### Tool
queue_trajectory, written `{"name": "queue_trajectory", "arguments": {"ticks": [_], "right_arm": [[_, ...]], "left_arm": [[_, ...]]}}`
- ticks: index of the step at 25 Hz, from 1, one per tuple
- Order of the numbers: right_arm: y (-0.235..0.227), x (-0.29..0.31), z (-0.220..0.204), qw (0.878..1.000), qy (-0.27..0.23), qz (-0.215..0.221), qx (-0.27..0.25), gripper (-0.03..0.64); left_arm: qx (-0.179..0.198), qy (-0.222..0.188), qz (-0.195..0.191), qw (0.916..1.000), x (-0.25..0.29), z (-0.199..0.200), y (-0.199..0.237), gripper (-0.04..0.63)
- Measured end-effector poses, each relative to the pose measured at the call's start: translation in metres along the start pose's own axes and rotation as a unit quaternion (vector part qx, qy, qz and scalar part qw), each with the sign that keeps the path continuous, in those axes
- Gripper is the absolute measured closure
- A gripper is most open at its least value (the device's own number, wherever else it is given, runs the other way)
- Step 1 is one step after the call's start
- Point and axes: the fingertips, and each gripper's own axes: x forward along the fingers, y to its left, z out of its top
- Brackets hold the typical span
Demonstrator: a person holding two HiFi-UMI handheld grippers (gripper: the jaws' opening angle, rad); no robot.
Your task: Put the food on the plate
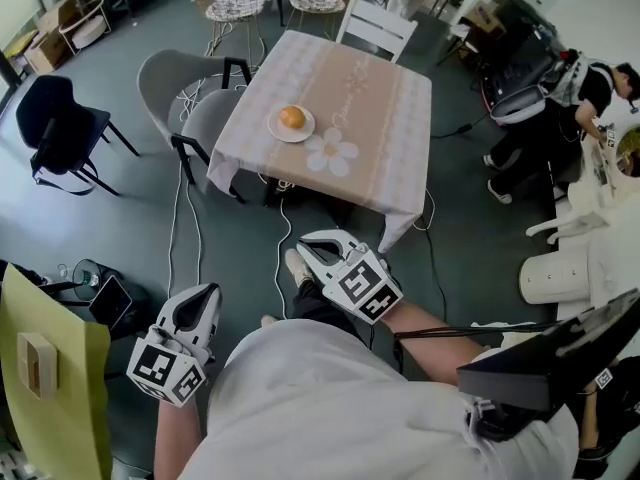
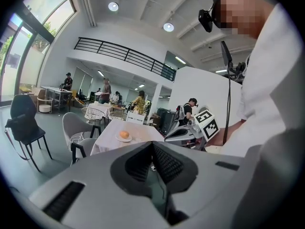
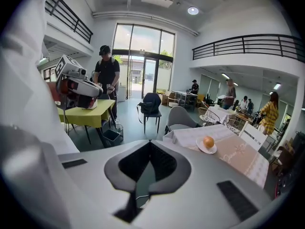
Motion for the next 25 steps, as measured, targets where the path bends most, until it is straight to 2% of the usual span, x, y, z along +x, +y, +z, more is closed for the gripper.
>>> {"name": "queue_trajectory", "arguments": {"ticks": [10, 25], "right_arm": [[0.017, -0.004, 0.011, 1.000, -0.004, 0.016, -0.025, 0.604], [0.026, 0.002, 0.020, 0.999, -0.002, 0.024, -0.030, 0.604]], "left_arm": [[0.007, 0.006, -0.008, 0.9999, 0.002, -0.003, -0.008, 0.586], [0.006, 0.008, -0.020, 0.9998, 0.002, -0.002, -0.004, 0.586]]}}
